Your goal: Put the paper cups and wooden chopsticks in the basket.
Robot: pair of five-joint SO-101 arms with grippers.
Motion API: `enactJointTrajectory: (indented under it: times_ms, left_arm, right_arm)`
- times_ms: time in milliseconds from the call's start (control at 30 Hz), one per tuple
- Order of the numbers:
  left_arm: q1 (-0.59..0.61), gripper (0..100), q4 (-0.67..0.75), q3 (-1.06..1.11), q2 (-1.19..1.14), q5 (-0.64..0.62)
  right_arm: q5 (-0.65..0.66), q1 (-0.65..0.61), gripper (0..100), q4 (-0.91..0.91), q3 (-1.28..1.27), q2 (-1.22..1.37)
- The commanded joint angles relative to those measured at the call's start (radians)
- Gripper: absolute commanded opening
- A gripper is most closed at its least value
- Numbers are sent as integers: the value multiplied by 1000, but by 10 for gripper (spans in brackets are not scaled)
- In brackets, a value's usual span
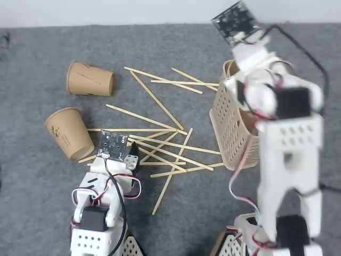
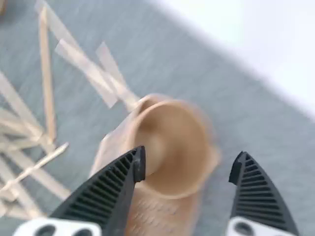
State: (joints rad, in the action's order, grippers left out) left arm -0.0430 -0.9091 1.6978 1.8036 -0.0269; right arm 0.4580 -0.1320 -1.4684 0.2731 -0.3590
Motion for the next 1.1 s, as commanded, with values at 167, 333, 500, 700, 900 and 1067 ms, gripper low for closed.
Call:
enactJointTrajectory:
  times_ms: [167,333,500,700,900,1067]
  left_arm:
    - [-6,91,-6,-15,11,9]
    - [-2,91,-6,-15,11,9]
    - [-2,91,-6,-15,9,9]
    - [-5,91,-2,-15,9,9]
    - [-6,91,0,-15,9,9]
    - [-8,92,0,-15,9,9]
  right_arm:
    - [-146,390,158,166,35,62]
    - [-146,486,177,151,28,289]
    - [-74,552,184,252,29,512]
    - [91,509,184,266,9,690]
    - [175,499,187,269,-112,657]
    - [238,495,187,360,-328,498]
